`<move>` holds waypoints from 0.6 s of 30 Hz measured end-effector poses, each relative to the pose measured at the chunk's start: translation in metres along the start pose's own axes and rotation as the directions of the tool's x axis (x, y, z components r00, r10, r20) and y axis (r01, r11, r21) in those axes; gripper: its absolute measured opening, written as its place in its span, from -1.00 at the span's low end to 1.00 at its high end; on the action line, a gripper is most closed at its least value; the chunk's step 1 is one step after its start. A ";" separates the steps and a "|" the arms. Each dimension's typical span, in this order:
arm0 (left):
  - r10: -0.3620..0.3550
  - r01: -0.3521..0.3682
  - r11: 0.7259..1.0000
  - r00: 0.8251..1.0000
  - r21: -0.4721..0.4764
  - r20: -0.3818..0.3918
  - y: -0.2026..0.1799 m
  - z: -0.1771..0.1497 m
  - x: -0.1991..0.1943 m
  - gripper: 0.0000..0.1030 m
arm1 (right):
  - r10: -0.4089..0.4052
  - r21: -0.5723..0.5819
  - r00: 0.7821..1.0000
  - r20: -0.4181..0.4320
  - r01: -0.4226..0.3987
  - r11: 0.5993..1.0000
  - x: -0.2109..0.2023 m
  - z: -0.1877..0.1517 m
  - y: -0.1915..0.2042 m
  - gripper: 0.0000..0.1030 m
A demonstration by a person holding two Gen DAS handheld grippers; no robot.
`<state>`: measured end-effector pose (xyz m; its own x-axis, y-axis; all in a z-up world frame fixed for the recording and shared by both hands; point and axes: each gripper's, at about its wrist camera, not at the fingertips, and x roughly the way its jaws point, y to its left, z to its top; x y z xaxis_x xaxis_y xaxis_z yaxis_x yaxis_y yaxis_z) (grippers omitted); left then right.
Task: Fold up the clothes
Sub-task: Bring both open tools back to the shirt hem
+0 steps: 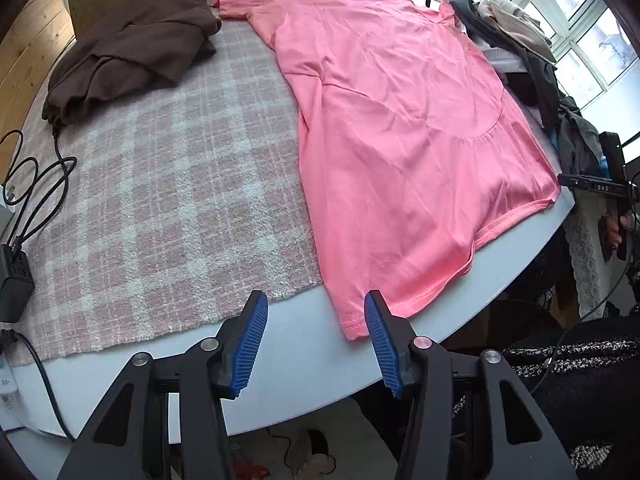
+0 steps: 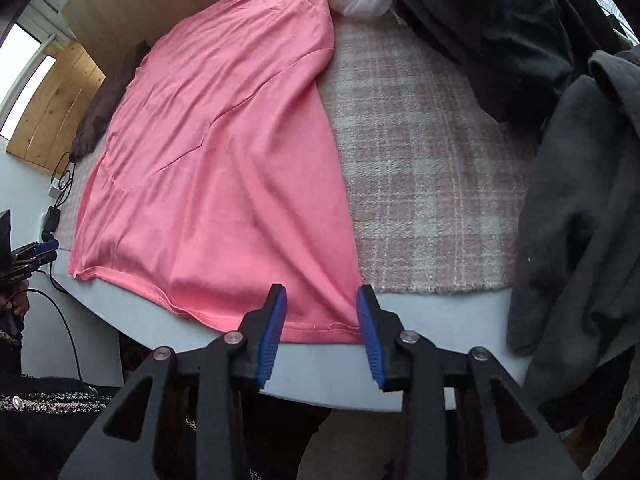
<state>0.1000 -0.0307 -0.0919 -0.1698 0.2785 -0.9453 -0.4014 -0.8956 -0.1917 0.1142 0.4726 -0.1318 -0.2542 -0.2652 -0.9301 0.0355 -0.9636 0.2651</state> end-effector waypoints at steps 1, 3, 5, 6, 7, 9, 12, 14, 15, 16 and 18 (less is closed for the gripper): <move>0.003 -0.003 1.000 1.000 0.005 -0.008 -0.003 -0.002 0.005 -0.06 | -0.010 -0.010 1.000 0.006 0.010 1.000 -0.003 -0.001 0.001 -0.22; -0.004 0.004 1.000 1.000 0.010 -0.001 -0.008 -0.010 0.006 -0.06 | -0.016 -0.043 1.000 0.024 0.017 0.999 -0.010 -0.002 0.004 -0.22; 0.009 -0.009 0.999 1.000 0.044 0.004 -0.014 -0.015 0.006 -0.06 | -0.023 -0.085 0.999 0.039 0.026 0.996 -0.017 -0.004 0.008 -0.22; 0.016 -0.016 0.998 1.000 0.061 0.006 -0.017 -0.017 0.006 -0.06 | -0.034 -0.114 0.998 0.046 0.039 0.993 -0.021 -0.007 0.011 -0.22; 0.022 -0.023 0.997 1.000 0.078 0.009 -0.020 -0.019 0.006 -0.06 | -0.046 -0.144 0.997 0.054 0.053 0.988 -0.024 -0.010 0.014 -0.22; 0.035 -0.037 0.993 0.999 0.112 0.015 -0.027 -0.024 0.006 -0.06 | -0.051 -0.189 0.997 0.055 0.060 0.980 -0.027 -0.018 0.017 -0.22; 0.054 -0.058 0.985 0.998 0.162 0.025 -0.036 -0.032 0.006 -0.09 | -0.063 -0.208 0.997 0.041 0.070 0.976 -0.024 -0.027 0.016 -0.22; 0.047 -0.051 0.984 0.999 0.172 0.025 -0.039 -0.027 0.011 -0.13 | -0.065 -0.210 0.997 0.032 0.071 0.975 -0.020 -0.030 0.015 -0.22; 0.045 -0.049 0.984 0.999 0.174 0.026 -0.040 -0.025 0.014 -0.18 | -0.065 -0.214 0.997 0.031 0.070 0.974 -0.019 -0.032 0.015 -0.22; 0.046 -0.049 0.983 0.999 0.176 0.024 -0.042 -0.023 0.016 -0.29 | -0.063 -0.224 0.997 0.035 0.070 0.972 -0.019 -0.034 0.016 -0.22; 0.051 -0.057 0.982 0.998 0.179 0.040 -0.045 -0.020 0.016 -0.41 | -0.071 -0.255 0.996 0.045 0.081 0.963 -0.019 -0.037 0.019 -0.22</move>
<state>0.1330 0.0076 -0.1037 -0.2258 0.2460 -0.9426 -0.5457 -0.8335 -0.0868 0.1555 0.4585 -0.1185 -0.2994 -0.1940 -0.9342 0.2606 -0.9585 0.1155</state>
